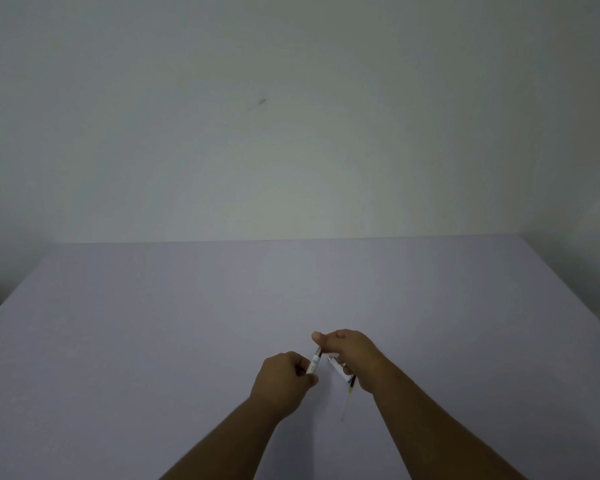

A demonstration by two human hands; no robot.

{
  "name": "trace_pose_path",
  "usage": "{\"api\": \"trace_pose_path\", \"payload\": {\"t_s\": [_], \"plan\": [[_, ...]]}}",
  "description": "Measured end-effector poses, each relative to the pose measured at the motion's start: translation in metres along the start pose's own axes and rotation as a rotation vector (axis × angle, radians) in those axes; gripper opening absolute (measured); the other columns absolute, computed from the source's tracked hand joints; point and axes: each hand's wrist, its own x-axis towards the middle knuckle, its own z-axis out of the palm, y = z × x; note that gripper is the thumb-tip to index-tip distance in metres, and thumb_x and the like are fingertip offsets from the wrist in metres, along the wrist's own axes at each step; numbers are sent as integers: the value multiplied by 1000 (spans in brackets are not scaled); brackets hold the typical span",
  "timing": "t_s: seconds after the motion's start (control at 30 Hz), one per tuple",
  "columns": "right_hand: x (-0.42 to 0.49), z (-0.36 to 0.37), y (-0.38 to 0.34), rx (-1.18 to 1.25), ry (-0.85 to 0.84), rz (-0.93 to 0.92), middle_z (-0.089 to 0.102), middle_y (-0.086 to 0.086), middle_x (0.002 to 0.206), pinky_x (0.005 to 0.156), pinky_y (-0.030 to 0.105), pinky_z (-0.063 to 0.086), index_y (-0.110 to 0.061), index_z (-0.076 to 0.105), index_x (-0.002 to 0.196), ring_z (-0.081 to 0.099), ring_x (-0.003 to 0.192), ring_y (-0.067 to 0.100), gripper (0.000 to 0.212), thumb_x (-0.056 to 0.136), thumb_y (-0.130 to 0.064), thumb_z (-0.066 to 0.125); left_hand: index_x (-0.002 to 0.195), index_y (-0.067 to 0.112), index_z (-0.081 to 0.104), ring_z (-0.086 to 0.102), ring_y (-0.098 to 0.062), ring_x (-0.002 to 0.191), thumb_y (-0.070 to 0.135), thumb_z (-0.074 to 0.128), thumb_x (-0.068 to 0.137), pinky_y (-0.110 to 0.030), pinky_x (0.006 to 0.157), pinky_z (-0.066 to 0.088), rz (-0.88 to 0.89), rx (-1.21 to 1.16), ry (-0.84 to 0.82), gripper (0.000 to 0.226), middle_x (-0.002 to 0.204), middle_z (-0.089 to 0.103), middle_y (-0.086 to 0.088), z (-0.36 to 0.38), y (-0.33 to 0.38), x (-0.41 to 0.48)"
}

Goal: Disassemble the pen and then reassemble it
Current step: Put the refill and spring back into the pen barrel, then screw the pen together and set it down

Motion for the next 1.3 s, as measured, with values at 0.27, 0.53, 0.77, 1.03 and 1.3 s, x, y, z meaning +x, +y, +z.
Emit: {"api": "trace_pose_path", "payload": {"t_s": [0.27,0.53,0.77,1.03,1.3], "plan": [[3,-1,-2,-74,4,-5,65,4,78,55,25,41,-20,66,69,47,62,15,16,77,-32,73,91,17,68,56,-9,62,28,70,79,-30,72,54,9,38,-1,17,71,59,8,3,-2,2],[4,-2,-3,-18,-11,-41,69,1,74,57,23,42,-19,71,73,49,61,13,9,80,-16,69,85,19,67,56,-11,61,28,70,77,-29,69,53,7,30,47,13,68,59,8,3,2,1],[8,1,-2,-54,28,-29,68,-3,68,53,20,42,-18,68,72,48,54,9,11,80,-25,72,85,19,67,58,-11,62,30,71,76,-25,62,52,-37,21,52,15,68,59,8,4,5,-1],[29,-13,19,-285,315,-110,70,7,96,79,30,47,-9,68,95,62,89,21,26,91,-30,54,69,29,60,64,-11,67,29,75,70,-30,66,59,-135,-107,48,15,69,63,9,1,1,0],[41,0,53,-826,308,-123,68,7,99,71,30,48,-13,64,96,62,93,22,25,83,-34,64,70,28,60,59,-4,58,28,75,72,-2,36,40,-145,-194,43,15,70,64,10,4,-4,1]]}}
